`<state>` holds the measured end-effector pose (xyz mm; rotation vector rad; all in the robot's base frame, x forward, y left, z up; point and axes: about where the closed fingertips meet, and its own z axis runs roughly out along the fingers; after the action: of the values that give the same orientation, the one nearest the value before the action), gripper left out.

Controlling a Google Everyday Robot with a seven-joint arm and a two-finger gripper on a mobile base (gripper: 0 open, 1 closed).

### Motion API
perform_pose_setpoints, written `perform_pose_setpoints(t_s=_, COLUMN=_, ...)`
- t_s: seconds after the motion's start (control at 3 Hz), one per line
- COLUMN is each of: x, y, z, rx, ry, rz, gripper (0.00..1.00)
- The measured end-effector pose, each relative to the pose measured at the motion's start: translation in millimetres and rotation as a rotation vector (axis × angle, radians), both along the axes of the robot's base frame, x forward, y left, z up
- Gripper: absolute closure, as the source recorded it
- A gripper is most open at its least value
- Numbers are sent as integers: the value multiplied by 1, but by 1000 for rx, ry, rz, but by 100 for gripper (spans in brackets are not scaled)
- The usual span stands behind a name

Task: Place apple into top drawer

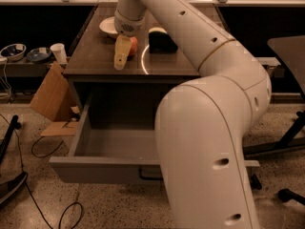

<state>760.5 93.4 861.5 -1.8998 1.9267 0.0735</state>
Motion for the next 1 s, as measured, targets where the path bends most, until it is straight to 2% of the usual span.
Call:
perform_pose_setpoints(t_s=0.33, x=3, y=-6, z=-5, rx=-8, ry=18, rz=-10, gripper=18)
perform_pose_setpoints(t_s=1.0, x=4, y=-14, z=-2, rx=-6, ry=26, rz=-12, gripper=65)
